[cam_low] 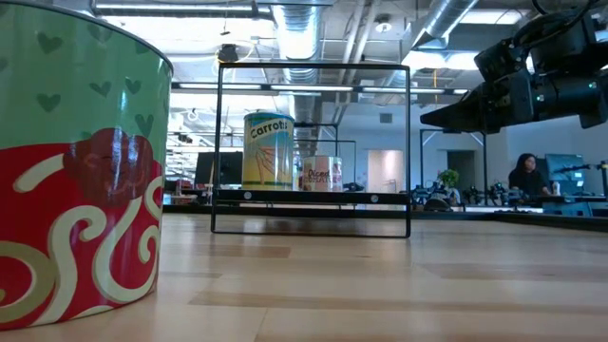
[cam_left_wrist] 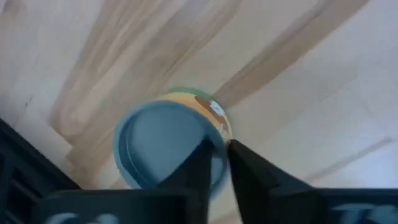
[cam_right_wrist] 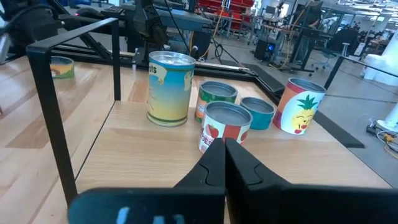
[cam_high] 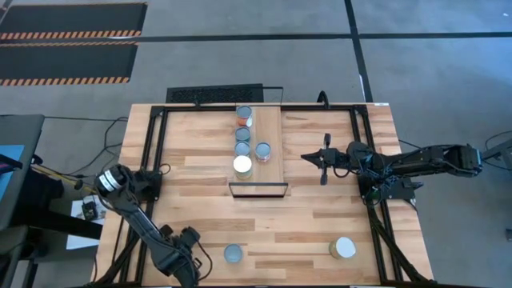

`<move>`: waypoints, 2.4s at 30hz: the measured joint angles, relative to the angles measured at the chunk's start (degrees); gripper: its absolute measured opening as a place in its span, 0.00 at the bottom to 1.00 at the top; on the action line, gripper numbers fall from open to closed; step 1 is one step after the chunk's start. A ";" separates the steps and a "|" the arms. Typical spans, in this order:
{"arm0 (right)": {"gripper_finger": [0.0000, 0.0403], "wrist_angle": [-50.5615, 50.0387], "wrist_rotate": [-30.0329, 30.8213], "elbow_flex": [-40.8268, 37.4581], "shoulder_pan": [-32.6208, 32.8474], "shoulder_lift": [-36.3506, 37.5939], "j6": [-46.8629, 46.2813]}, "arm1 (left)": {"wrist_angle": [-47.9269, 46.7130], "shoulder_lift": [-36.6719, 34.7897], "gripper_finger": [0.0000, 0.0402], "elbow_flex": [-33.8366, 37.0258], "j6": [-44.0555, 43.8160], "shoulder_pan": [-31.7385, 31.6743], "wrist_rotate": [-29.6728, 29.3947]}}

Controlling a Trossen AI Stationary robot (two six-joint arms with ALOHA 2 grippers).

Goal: Pick and place cans onto a shelf
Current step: Put the small canned mushrooms on the shelf aligned with the small tuna can

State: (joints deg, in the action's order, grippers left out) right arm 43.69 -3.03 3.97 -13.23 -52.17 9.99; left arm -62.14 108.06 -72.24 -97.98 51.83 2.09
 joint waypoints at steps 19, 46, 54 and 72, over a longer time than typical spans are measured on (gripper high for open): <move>0.03 0.01 0.02 0.00 -0.01 0.01 -0.56 | -9.56 -33.57 0.00 -0.96 44.87 -31.02 -24.26; 0.03 -1.63 0.31 0.00 -0.05 0.01 -0.43 | 2.60 1.19 0.00 -37.04 108.60 -69.30 -8.07; 0.03 -1.67 0.28 0.00 -0.05 0.00 -0.32 | 3.32 6.64 0.00 -37.50 110.42 -70.54 -5.83; 0.03 -1.72 0.26 -0.01 -0.05 0.01 -0.08 | 8.07 13.21 0.00 -36.75 110.88 -71.86 -1.93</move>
State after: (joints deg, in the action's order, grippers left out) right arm 41.98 -2.76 3.96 -13.28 -52.16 9.91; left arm -54.07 121.27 -108.99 12.91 -20.03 0.16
